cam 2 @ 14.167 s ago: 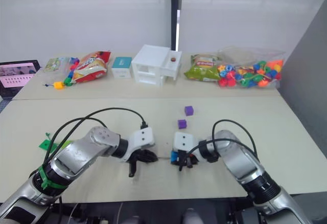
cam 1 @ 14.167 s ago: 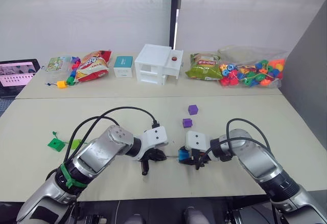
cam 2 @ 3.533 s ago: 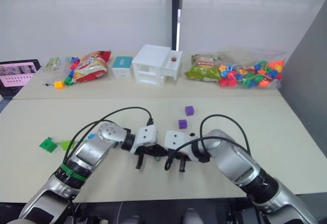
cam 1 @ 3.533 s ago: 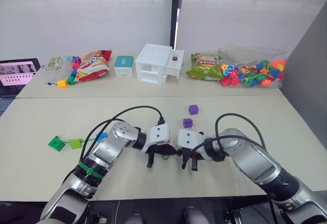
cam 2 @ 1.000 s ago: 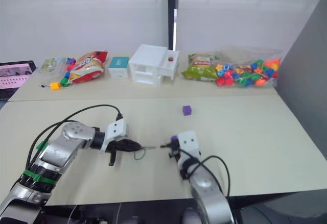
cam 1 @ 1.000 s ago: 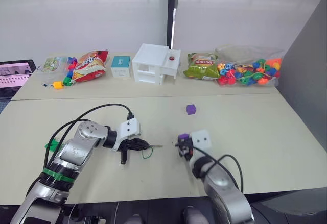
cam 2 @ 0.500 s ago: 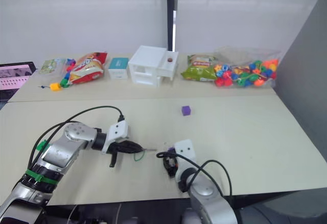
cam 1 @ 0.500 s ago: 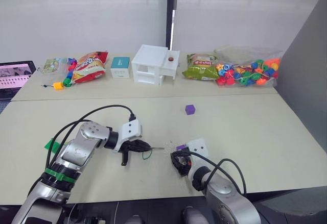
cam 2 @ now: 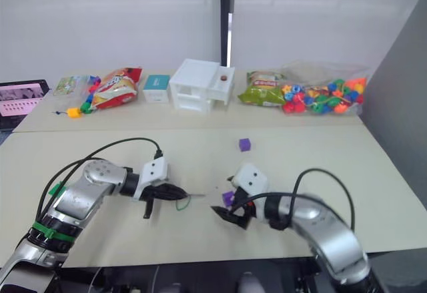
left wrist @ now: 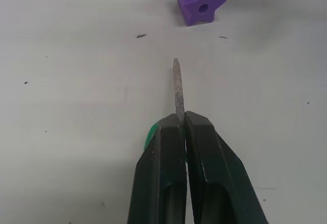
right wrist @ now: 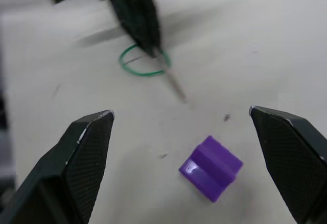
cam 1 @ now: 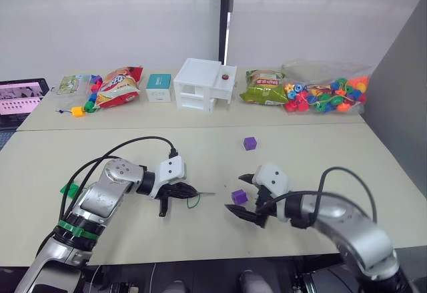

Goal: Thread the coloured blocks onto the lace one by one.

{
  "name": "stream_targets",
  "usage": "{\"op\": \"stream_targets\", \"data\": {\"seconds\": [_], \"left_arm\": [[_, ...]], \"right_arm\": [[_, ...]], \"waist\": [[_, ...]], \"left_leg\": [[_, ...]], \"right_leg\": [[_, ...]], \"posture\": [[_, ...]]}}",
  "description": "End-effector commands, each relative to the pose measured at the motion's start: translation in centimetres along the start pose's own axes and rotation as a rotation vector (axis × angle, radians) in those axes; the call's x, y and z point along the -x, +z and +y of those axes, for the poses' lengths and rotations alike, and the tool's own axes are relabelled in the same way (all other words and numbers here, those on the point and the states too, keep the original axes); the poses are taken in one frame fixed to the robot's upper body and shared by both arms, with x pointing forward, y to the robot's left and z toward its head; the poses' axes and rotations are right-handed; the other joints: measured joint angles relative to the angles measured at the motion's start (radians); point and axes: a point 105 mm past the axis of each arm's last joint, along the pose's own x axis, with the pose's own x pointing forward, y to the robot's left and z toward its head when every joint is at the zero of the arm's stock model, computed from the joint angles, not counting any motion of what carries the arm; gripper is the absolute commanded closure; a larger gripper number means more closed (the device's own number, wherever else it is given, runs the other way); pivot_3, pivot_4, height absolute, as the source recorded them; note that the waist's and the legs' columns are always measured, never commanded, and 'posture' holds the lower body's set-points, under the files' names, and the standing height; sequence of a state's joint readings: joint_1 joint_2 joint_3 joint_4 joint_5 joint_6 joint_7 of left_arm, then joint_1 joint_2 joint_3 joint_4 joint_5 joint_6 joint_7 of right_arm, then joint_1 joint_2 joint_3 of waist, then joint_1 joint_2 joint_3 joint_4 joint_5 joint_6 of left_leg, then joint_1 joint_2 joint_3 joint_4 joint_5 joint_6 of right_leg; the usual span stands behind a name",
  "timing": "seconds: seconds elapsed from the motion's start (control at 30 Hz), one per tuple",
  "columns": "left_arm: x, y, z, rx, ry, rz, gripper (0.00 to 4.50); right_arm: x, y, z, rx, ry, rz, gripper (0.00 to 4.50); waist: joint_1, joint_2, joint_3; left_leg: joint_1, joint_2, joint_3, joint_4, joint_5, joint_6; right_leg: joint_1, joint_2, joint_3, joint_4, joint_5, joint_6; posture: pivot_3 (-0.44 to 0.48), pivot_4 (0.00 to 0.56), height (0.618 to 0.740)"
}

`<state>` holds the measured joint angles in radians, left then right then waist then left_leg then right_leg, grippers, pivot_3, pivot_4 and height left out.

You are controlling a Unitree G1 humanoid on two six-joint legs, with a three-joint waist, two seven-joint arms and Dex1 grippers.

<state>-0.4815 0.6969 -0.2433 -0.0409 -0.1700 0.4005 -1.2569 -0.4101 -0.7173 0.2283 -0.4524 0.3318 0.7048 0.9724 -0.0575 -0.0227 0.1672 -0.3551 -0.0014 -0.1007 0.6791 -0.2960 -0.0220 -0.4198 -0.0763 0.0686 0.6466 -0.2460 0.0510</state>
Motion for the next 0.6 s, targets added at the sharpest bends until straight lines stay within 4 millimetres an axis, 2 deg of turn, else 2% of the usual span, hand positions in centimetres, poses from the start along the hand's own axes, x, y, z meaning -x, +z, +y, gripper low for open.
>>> {"op": "stream_targets", "data": {"seconds": [0.03, 0.13, 0.23, 0.5, 0.6], "left_arm": [[0.3, 1.5, -0.7, -0.039, -0.014, -0.034, 4.5], [0.2, 2.5, -1.7, -0.048, -0.024, -0.055, 4.5], [0.1, 2.9, -2.5, -0.048, -0.017, -0.062, 4.5], [-0.2, 2.8, -3.8, -0.019, -0.011, -0.059, 4.5], [-0.2, 2.6, -3.9, -0.015, -0.009, -0.053, 4.5]], "right_arm": [[-0.1, -0.1, -1.1, 0.193, 0.209, 0.054, 0.03], [-0.7, -1.5, -2.3, 0.296, 0.289, 0.118, 0.03], [-1.1, -2.5, -2.5, 0.341, 0.345, 0.129, 0.03], [-2.0, -2.8, -3.2, 0.381, 0.351, 0.082, 0.03], [-2.4, -3.1, -3.4, 0.39, 0.343, 0.08, 0.85]], "waist": [[-0.001, 0.0, 0.0], [-0.003, 0.0, 0.0], [0.001, 0.0, 0.0], [0.01, 0.0, 0.0], [0.012, 0.0, 0.0]], "left_leg": [[0.0, 0.0, 0.0, -0.001, 0.0, 0.0], [0.0, 0.001, 0.0, -0.001, 0.0, 0.0], [-0.003, 0.0, 0.0, 0.0, 0.0, 0.001], [-0.005, 0.0, -0.001, 0.001, 0.0, 0.0], [-0.004, 0.0, -0.001, 0.001, 0.0, 0.0]], "right_leg": [[0.0, 0.0, 0.0, 0.0, 0.0, 0.0], [-0.001, 0.001, 0.0, 0.001, 0.0, 0.0], [-0.002, -0.001, 0.0, 0.0, 0.0, 0.0], [-0.005, -0.001, 0.0, 0.001, 0.001, 0.001], [-0.004, -0.001, 0.0, 0.001, 0.001, 0.001]], "posture": [[0.0, 0.15, 0.74], [0.0, 0.15, 0.74], [0.0, 0.15, 0.74], [0.0, 0.15, 0.74], [0.0, 0.15, 0.74]]}}
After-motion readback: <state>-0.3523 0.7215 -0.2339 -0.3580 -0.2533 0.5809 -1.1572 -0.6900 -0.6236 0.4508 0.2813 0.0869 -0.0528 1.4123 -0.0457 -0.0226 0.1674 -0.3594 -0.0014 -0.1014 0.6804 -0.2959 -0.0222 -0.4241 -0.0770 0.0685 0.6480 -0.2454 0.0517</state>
